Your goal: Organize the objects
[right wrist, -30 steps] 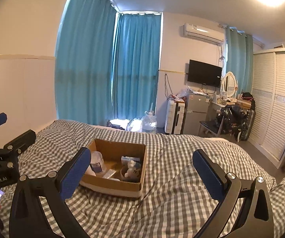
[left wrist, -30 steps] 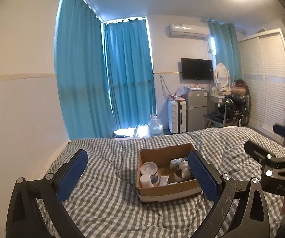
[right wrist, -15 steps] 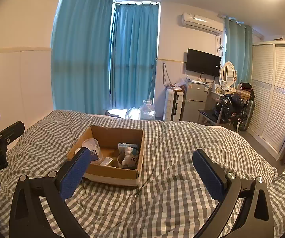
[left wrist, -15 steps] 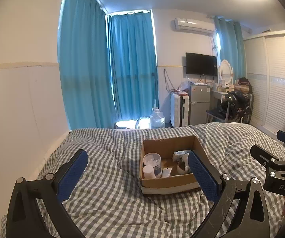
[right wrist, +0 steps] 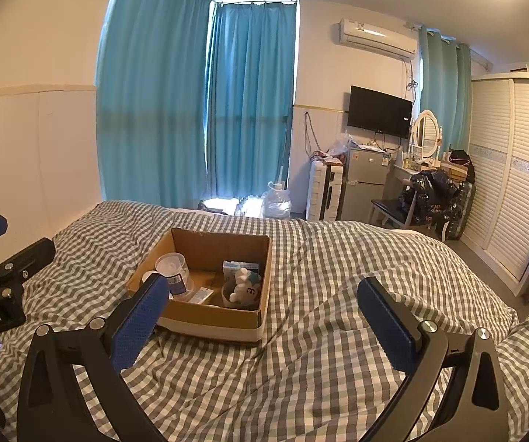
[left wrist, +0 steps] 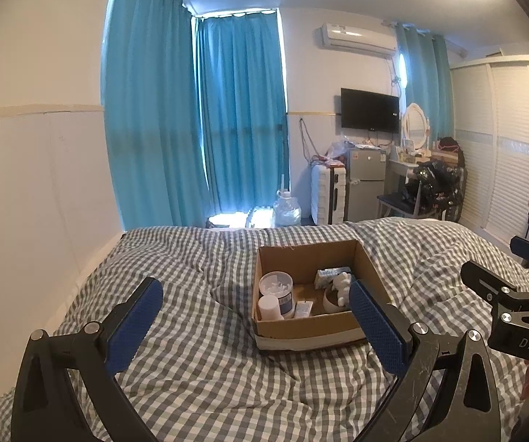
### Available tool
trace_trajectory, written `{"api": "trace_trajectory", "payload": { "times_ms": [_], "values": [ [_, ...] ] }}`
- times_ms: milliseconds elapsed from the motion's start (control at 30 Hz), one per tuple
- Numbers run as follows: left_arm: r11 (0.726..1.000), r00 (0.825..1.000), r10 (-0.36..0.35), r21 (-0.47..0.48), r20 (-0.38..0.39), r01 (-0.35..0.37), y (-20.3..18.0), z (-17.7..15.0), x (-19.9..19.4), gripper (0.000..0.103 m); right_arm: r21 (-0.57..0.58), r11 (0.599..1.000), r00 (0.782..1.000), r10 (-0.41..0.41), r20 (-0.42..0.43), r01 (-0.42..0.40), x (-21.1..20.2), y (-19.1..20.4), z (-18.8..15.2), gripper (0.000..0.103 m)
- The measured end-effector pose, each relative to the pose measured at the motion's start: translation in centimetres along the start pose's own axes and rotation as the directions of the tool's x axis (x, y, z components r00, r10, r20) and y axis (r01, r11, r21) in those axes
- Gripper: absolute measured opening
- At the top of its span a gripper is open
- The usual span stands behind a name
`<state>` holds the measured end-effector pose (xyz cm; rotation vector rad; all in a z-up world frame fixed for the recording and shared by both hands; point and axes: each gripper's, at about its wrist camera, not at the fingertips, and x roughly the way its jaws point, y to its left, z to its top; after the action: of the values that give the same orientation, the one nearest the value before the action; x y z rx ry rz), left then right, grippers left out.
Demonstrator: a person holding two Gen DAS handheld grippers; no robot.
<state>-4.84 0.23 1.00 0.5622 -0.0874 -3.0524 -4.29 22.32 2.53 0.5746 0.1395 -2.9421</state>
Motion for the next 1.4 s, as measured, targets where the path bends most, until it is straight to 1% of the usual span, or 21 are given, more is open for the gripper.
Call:
{"api": "trace_trajectory", "payload": {
  "times_ms": [400, 700, 967, 1400],
  "values": [
    [1.0, 1.0, -0.005, 0.002, -0.007, 0.005, -0.1, 0.0, 0.1, 0.103, -0.01, 1.0, 1.0, 0.008, -0.001, -0.008, 0.3, 0.5, 0.2, 0.103],
    [1.0, 1.0, -0.001, -0.009, -0.012, 0.001, 0.1, -0.1, 0.1, 0.103, -0.022, 1.0, 1.0, 0.012, -0.002, -0.012, 0.3, 1.0, 0.1, 0.103],
    [1.0, 1.0, 0.009, 0.002, -0.02, -0.009, -0.1, -0.3, 0.1, 0.103, -0.018, 1.0, 1.0, 0.009, -0.005, -0.009, 0.3, 1.1, -0.1, 0.103],
    [1.0, 0.999, 0.007, -0.007, -0.038, -0.008, 0.0, -0.5, 0.4, 0.103, -0.018, 1.0, 1.0, 0.011, -0.022, -0.011, 0.6, 1.3, -0.4, 0.103]
  ]
}}
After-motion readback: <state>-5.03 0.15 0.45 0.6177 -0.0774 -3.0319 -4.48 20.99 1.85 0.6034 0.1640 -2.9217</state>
